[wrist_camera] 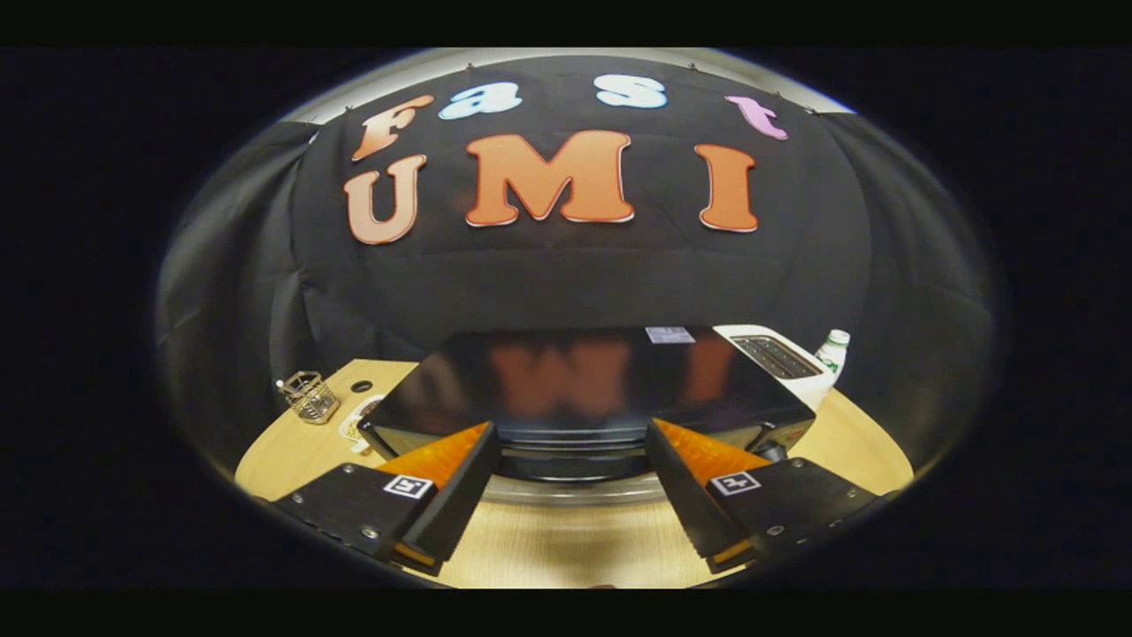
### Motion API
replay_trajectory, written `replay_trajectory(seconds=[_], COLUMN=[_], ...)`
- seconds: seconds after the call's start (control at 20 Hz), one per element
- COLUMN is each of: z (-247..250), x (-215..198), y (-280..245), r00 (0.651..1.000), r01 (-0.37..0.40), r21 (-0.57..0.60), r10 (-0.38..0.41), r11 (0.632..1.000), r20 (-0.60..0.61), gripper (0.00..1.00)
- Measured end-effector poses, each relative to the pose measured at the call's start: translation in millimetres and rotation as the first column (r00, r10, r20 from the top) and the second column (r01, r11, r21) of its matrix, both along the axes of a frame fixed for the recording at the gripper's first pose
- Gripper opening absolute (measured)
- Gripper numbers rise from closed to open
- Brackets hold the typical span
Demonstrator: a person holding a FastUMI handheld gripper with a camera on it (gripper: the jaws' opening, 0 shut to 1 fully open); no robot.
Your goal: Open the toaster oven, put the food inside, and close the toaster oven door.
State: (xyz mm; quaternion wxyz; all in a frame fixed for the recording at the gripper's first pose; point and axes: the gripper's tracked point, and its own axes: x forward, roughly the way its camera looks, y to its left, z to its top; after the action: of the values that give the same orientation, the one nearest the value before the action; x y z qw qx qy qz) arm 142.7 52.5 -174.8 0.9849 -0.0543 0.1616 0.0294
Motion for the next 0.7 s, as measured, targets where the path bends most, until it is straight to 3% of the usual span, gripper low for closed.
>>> replay_trajectory(seconds=[0.5, 0.7], z=[-1.6, -7.3], x=[-14.5, -47.8], y=[-2.6, -6.5], r00=[1.000, 1.000], r01=[-0.006, -0.014], r21=[-0.020, -0.029], r10=[0.006, 0.015], r11=[1.000, 0.999], r20=[0.001, 0.027], gripper=[0.98, 0.98])
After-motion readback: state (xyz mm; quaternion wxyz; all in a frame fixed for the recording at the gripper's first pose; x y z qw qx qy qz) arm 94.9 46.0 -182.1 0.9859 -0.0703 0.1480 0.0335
